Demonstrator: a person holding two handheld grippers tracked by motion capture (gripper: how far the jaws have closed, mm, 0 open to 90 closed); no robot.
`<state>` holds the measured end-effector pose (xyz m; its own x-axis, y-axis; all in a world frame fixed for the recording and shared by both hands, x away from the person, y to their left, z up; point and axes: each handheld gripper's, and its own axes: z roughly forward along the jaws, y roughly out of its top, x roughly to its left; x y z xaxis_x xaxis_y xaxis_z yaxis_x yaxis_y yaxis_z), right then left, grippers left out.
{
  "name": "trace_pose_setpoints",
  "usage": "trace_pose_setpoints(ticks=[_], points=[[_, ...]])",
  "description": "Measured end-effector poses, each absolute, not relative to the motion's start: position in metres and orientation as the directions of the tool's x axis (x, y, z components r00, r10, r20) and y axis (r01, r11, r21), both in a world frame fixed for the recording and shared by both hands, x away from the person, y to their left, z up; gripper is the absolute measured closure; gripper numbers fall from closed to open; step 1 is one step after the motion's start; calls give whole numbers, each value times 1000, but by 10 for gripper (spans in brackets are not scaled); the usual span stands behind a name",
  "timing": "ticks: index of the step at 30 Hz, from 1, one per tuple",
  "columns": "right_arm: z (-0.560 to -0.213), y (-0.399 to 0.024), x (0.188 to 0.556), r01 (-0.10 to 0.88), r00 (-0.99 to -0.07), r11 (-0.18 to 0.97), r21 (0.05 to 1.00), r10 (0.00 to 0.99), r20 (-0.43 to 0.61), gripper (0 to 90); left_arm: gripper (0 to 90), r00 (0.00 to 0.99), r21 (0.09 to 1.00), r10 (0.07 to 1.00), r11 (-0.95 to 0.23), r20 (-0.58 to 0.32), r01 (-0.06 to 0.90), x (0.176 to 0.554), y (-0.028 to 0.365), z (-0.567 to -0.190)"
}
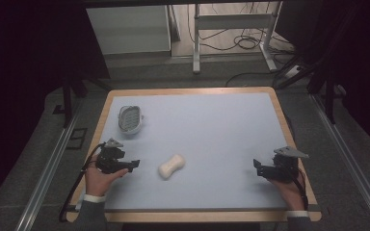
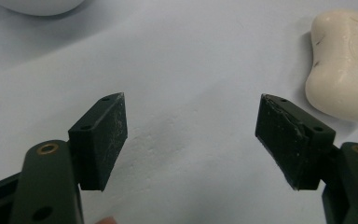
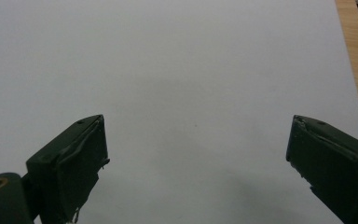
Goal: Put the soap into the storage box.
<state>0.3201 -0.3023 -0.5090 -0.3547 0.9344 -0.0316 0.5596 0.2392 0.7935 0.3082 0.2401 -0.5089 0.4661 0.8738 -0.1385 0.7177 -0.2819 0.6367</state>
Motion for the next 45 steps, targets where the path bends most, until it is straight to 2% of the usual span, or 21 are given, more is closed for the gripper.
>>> trace_pose_setpoints(ticks=[18,45], points=[[-502,-315,313,546,-321,210,811,947,-29,56,257,472,669,873,-278,-125,690,302,241,-497],[-500,-316,311,542,-331,226,810,943,-42,65,251,455,669,883,-271,-113,692,300,250,-494]])
